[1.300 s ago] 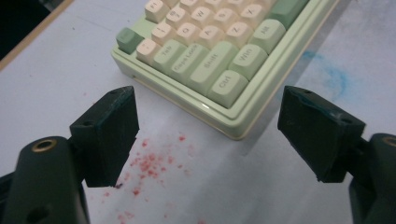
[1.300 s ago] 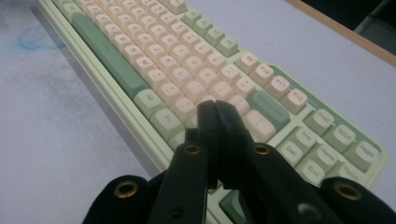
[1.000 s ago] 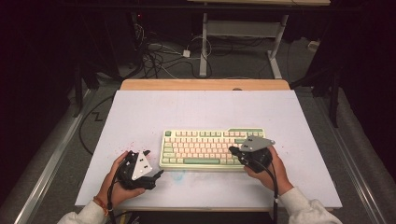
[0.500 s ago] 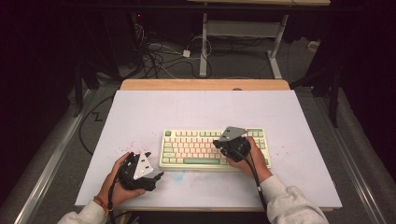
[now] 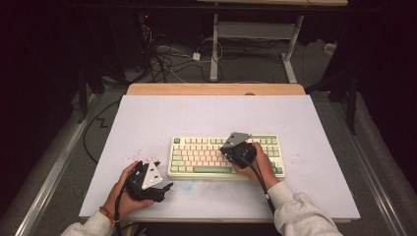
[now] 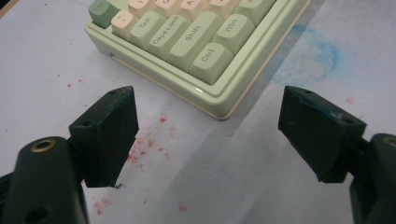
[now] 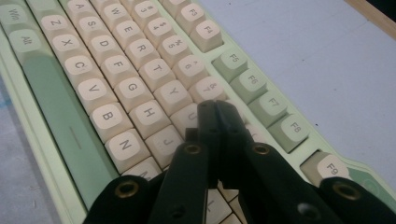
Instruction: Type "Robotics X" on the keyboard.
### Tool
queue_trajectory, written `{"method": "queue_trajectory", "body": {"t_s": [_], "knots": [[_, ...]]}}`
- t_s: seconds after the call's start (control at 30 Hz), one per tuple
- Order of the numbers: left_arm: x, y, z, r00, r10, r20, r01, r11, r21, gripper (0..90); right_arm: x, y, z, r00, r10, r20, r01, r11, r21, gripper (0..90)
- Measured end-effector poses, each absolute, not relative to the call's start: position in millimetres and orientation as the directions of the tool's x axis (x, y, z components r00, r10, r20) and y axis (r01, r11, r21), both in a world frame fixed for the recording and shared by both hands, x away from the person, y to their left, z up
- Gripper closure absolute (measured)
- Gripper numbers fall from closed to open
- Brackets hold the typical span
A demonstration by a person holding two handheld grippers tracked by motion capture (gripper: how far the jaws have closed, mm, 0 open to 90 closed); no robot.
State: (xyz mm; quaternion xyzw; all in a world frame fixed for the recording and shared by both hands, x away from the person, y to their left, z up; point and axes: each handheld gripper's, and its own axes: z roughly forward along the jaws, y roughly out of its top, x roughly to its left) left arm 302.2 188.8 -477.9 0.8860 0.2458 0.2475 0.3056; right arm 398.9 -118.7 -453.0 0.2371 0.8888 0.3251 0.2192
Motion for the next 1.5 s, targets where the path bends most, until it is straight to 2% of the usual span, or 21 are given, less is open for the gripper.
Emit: {"method": "queue_trajectory", "body": {"t_s": [0.3, 0.5, 0.9, 1.3, 1.5], "knots": [[302.3, 189.4, -478.5, 0.758, 0.583, 0.291, 0.286, -0.699, 0.655, 18.9, 398.6, -117.1, -454.6, -0.792, 0.562, -0.238, 0.295, 0.694, 0.657, 90.0], [302.3, 189.8, -478.8, 0.756, 0.587, 0.289, 0.293, -0.699, 0.652, 18.9, 395.1, -118.8, -450.2, -0.789, 0.563, -0.247, 0.267, 0.675, 0.688, 90.0], [303.0, 190.3, -479.8, 0.759, 0.583, 0.29, 0.295, -0.705, 0.645, 18.9, 392.6, -124.4, -444.8, -0.779, 0.587, -0.22, 0.27, 0.631, 0.728, 87.3], [303.2, 190.6, -480.1, 0.76, 0.582, 0.291, 0.296, -0.707, 0.642, 19.0, 387.3, -132.4, -435.1, -0.766, 0.601, -0.227, 0.249, 0.602, 0.758, 76.7], [303.1, 191.1, -479.9, 0.759, 0.584, 0.288, 0.298, -0.705, 0.643, 18.9, 383.3, -136.4, -430.7, -0.756, 0.614, -0.228, 0.237, 0.582, 0.778, 63.1]]}}
